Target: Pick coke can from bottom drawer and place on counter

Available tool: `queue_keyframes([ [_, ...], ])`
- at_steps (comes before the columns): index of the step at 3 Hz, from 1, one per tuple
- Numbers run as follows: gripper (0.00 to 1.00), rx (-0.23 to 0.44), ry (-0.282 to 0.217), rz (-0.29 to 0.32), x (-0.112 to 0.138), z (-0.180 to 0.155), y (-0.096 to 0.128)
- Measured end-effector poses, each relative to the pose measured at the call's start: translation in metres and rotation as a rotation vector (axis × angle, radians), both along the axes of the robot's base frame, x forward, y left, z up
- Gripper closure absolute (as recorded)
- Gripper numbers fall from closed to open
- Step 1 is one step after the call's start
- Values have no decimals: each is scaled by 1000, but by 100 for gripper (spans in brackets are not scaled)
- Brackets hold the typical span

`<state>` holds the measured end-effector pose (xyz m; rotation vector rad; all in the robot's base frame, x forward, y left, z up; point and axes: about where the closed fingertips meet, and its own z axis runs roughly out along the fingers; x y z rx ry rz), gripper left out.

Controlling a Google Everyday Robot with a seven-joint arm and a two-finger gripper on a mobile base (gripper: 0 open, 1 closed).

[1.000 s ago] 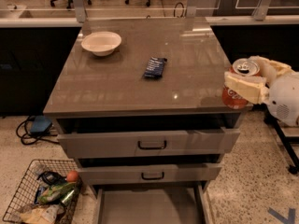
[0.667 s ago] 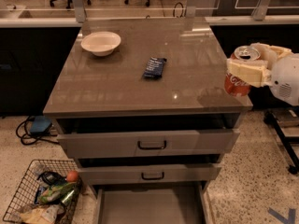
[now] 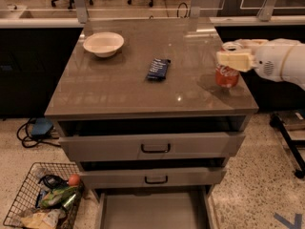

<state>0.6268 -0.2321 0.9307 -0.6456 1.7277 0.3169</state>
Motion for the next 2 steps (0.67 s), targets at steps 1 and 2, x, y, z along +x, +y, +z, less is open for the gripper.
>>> queue_keyframes([
  [1, 100, 46, 46, 116, 46, -27, 45],
  [2, 100, 79, 56, 224, 80, -38, 89],
])
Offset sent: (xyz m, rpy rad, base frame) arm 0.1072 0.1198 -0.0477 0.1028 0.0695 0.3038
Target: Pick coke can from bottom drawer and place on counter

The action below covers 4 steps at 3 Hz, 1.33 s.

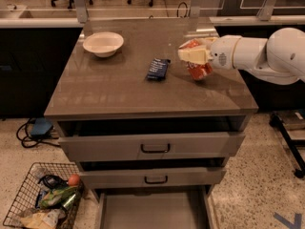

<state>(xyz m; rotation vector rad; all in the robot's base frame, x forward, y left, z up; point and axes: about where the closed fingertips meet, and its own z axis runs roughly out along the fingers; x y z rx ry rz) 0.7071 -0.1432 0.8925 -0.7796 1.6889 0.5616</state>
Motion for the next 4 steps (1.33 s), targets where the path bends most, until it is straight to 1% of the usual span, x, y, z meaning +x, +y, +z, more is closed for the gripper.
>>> queue_keyframes([
  [1, 100, 15, -10, 31, 10, -2, 8],
  [2, 100, -6, -47, 12, 5, 4, 0],
  [3, 100, -7, -48, 10, 5, 4, -1],
  [4, 100, 106, -76, 11, 4, 6, 1],
])
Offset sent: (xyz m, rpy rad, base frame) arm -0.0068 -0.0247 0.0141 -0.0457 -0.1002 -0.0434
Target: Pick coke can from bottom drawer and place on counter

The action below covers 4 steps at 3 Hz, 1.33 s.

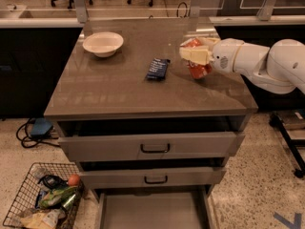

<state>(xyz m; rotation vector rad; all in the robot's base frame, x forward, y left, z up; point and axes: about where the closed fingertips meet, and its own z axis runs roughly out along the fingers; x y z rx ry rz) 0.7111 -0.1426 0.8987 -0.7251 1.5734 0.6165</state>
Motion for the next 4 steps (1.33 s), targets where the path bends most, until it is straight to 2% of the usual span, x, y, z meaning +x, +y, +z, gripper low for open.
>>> queue_keyframes([
  [1, 100, 133, -70, 41, 8, 23, 10],
  [2, 100, 213, -115, 56, 14, 38, 11],
  [3, 100, 232, -132, 38, 15, 39, 2],
  [4, 100, 219, -108, 11, 12, 21, -8],
])
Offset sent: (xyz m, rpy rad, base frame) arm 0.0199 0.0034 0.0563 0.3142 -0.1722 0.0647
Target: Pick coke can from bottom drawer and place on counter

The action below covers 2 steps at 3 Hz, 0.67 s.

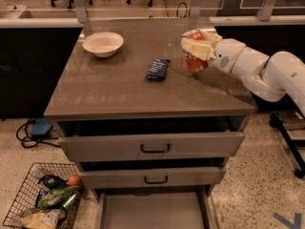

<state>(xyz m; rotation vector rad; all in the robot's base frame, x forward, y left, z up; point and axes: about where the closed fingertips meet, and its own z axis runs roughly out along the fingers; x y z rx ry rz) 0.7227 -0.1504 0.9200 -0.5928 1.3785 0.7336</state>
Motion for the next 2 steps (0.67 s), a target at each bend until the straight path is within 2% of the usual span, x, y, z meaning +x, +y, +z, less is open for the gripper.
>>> queue_keyframes([
  [1, 100, 31, 30, -23, -6, -33, -12],
  [2, 100, 33, 32, -24, -7, -29, -12],
])
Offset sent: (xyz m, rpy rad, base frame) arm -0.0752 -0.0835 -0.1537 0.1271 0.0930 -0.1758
